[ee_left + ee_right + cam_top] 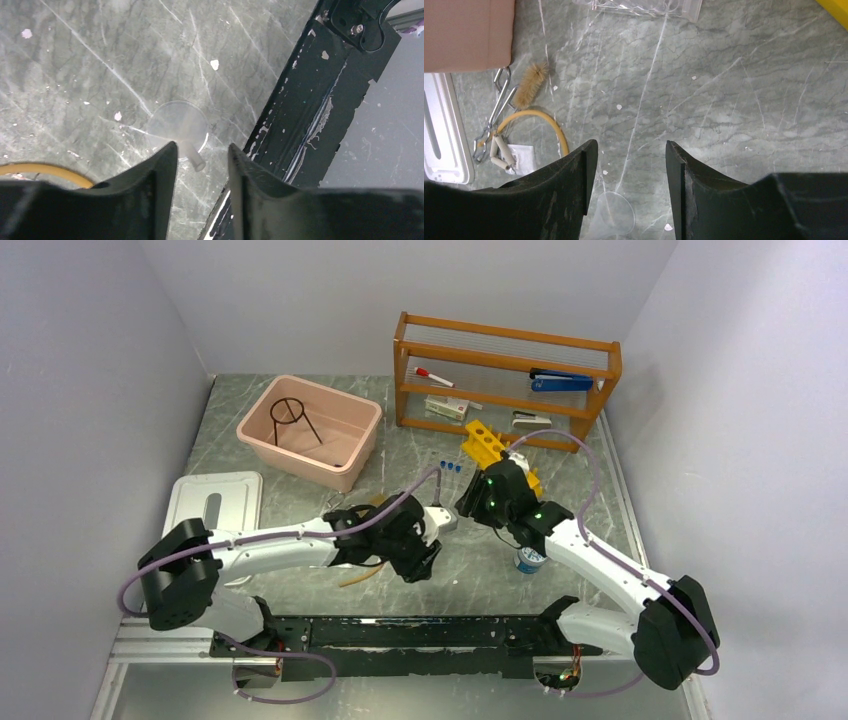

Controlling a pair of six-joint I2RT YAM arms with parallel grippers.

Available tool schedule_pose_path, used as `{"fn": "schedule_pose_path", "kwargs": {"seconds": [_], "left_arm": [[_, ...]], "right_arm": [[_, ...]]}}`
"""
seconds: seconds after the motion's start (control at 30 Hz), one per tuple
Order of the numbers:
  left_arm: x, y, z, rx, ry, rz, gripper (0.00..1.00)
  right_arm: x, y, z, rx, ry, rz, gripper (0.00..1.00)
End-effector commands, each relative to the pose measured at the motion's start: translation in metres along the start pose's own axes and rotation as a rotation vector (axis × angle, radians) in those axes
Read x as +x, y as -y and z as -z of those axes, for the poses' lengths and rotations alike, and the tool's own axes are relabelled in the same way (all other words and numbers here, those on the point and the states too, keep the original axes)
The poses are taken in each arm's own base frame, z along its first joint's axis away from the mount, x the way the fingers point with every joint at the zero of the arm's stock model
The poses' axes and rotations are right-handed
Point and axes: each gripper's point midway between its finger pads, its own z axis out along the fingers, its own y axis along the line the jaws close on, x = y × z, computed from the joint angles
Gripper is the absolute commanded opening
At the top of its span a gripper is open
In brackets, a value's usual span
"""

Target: Organize the chemistry lab equipment

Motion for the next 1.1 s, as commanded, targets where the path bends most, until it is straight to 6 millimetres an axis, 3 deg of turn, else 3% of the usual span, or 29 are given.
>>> {"fn": "schedule_pose_path", "kwargs": {"seconds": [0.0, 0.2, 0.37, 0.53, 0.73, 0.87, 0.97, 1.07], "left_arm": [[-0.025, 0.007, -0.005, -0.017, 0.063, -0.036, 0.37], [-0.033, -0.004, 0.001, -0.103, 0.066, -0.049, 0.05], [-0.068, -0.008, 0.028, -0.175, 0.158, -0.059, 0.05], [-0.119, -0.034, 0.078, -0.371, 0.28, -0.066, 0.05], [-0.18, -0.116, 0.164, -0.681, 0.453, 0.085, 0.05], [-0.202, -0.177, 0.218, -0.859, 0.551, 0.224, 0.05], [-0.208, -0.219, 0.241, -0.923, 0.593, 0.302, 0.05], [-0.201, -0.261, 0.242, -0.951, 0.569, 0.369, 0.05]], "right_arm": [[-0.006, -0.001, 0.002, -0.02, 0.027, -0.016, 0.56], [-0.013, -0.001, 0.005, -0.027, 0.054, -0.015, 0.56], [-0.019, -0.004, 0.01, -0.04, 0.071, -0.017, 0.56], [-0.027, -0.01, 0.014, -0.062, 0.094, -0.023, 0.55], [-0.03, -0.013, 0.014, -0.074, 0.104, -0.025, 0.55], [-0.029, -0.014, 0.01, -0.074, 0.091, -0.023, 0.55], [-0.027, -0.016, 0.007, -0.082, 0.078, -0.017, 0.55], [-0.025, -0.016, 0.004, -0.083, 0.066, -0.015, 0.55]]}}
